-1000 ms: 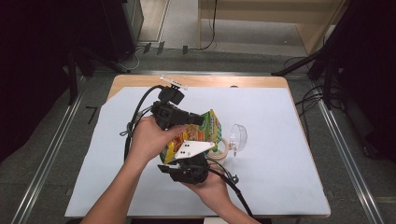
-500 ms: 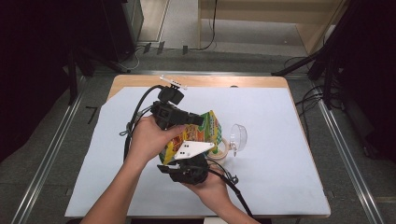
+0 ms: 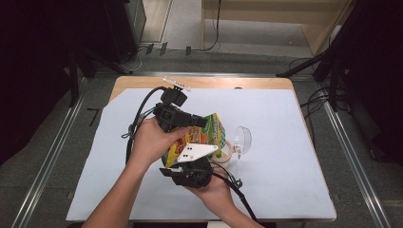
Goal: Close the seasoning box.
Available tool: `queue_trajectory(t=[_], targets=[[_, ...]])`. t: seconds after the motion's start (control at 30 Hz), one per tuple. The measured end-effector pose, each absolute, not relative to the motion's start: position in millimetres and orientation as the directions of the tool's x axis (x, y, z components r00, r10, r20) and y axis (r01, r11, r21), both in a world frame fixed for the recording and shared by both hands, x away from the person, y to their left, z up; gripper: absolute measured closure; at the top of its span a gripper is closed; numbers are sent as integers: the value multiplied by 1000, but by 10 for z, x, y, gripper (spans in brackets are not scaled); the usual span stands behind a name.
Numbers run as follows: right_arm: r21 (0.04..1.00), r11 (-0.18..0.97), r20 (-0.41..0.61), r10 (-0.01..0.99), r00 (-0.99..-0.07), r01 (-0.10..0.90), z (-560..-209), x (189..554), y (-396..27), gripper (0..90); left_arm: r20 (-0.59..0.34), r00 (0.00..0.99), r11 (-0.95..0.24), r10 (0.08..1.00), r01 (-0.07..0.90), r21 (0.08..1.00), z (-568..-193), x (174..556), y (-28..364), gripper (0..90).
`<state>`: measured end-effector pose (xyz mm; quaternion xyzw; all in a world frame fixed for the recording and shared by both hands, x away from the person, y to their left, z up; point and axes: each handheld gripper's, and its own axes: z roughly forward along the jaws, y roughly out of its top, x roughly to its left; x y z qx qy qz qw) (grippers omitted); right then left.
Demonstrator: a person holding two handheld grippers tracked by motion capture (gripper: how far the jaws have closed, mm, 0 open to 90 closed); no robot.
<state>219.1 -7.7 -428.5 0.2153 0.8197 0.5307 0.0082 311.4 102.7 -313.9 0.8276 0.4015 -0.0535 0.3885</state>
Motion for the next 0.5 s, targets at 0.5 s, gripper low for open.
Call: queue_trajectory(t=[0.5], targets=[[874,351,203,367,-908,337,-4305,2204,-80,731,-400,673,-378,622,705,600,-3136,3107,1021,822]])
